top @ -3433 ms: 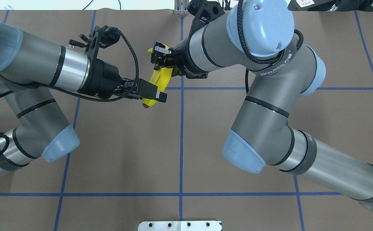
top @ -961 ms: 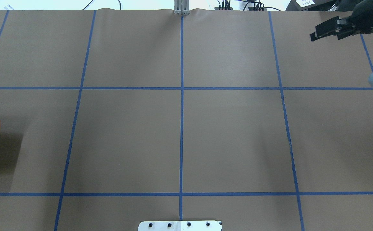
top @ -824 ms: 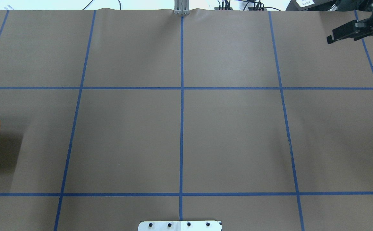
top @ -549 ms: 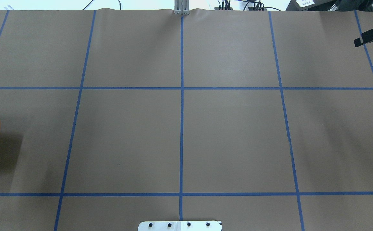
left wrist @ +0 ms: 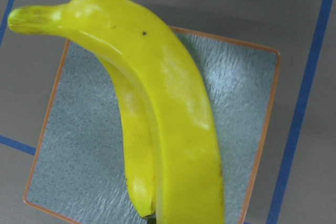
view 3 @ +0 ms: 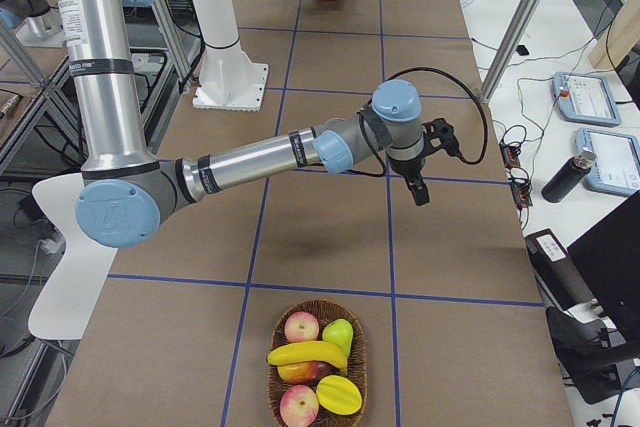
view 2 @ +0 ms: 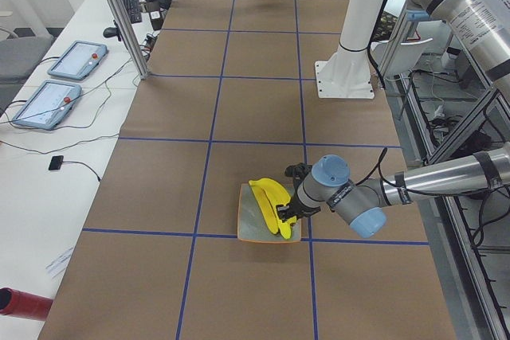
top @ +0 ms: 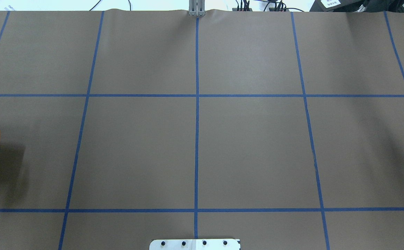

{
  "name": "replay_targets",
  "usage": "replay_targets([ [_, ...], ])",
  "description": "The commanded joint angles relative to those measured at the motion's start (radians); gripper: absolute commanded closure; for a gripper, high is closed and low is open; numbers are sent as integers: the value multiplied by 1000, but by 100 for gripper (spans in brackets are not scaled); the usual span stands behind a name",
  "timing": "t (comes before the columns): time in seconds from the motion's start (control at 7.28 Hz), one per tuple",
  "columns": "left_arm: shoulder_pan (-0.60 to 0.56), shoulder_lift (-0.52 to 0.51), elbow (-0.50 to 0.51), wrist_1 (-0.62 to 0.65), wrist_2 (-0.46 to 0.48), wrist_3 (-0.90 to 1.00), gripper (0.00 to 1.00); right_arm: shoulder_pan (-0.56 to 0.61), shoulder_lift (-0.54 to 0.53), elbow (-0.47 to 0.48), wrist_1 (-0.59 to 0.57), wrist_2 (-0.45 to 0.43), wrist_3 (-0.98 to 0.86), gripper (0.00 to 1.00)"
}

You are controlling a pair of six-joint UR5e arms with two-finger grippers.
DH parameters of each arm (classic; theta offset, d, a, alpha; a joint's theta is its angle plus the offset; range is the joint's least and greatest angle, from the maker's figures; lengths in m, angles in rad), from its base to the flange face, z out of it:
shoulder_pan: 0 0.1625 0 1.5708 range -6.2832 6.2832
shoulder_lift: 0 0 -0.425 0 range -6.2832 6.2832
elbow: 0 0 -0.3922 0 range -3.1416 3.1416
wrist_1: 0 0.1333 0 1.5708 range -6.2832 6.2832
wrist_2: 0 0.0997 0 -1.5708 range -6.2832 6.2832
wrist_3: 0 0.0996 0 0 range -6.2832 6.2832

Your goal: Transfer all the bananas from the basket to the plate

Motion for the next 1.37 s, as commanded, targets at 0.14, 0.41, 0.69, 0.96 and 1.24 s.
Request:
replay_targets([
  [0.14,15,-3,3,-23,15,72,99,8,1,-18,2,5,-11,0],
  [0.41,13,-2,18,-25,15,150,77,14,4,-29,0,9,-8,0],
  [0.69,15,-3,20,-26,15,166,51,25,5,-33,0,17,-1,0],
  [0.96,15,-14,20,-40,13,180,0,26,7,-33,0,17,0,0],
  [1.24,15,-37,35,-39,10,169,0,26,11,-33,0,21,2,0],
])
